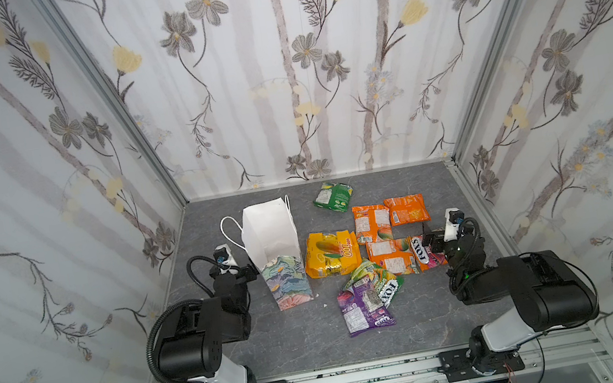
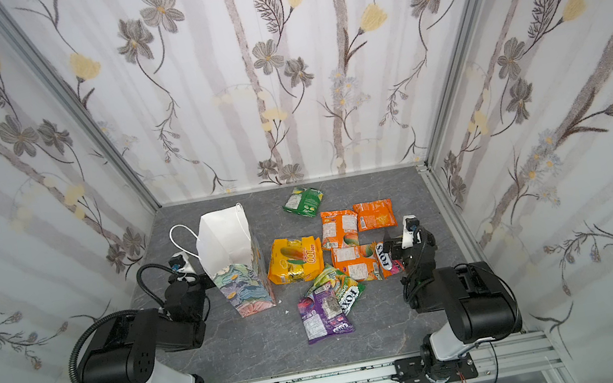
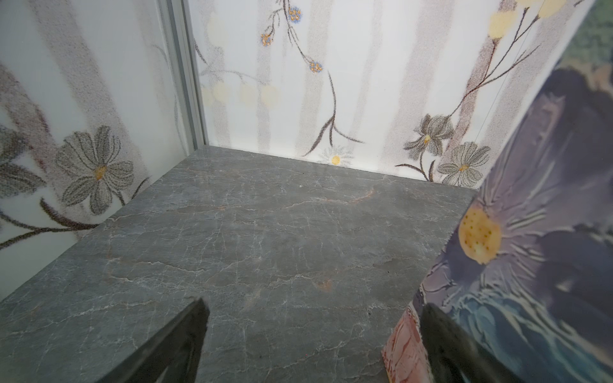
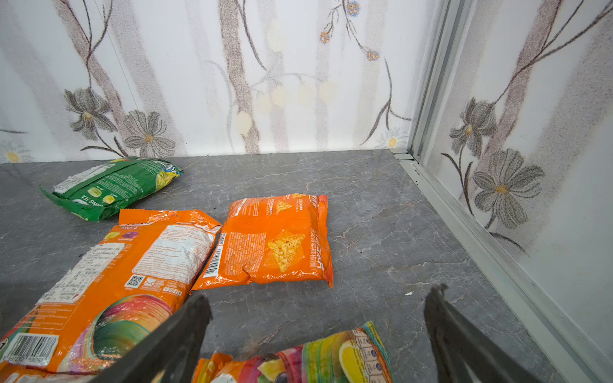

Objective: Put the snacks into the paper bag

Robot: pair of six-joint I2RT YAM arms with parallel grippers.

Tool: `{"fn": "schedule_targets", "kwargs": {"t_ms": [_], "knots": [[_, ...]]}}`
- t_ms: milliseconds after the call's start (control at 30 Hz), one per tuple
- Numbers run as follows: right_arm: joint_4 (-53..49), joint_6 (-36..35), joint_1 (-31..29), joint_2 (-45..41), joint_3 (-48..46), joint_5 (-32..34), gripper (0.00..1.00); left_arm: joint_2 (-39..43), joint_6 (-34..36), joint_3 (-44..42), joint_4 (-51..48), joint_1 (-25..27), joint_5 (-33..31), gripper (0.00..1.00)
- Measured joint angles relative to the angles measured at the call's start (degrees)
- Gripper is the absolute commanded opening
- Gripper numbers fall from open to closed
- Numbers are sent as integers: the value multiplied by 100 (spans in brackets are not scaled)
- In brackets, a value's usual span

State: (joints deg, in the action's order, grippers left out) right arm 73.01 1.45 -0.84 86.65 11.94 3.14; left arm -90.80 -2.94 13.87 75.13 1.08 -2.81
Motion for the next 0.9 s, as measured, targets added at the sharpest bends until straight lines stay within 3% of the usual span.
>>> {"fn": "schedule_targets", "kwargs": {"t_ms": [633,767,900], "knots": [[-2,2,4,0,2,0,100,48,-2,-26,-2,0,-2,100],[-358,63,-35,-330,61,151,100,839,-11,-273,-131,0,-153,100],[-1139,133,-146,-1307,365,498,100,2439,-415,-251,-1217,7,-507,100]]}}
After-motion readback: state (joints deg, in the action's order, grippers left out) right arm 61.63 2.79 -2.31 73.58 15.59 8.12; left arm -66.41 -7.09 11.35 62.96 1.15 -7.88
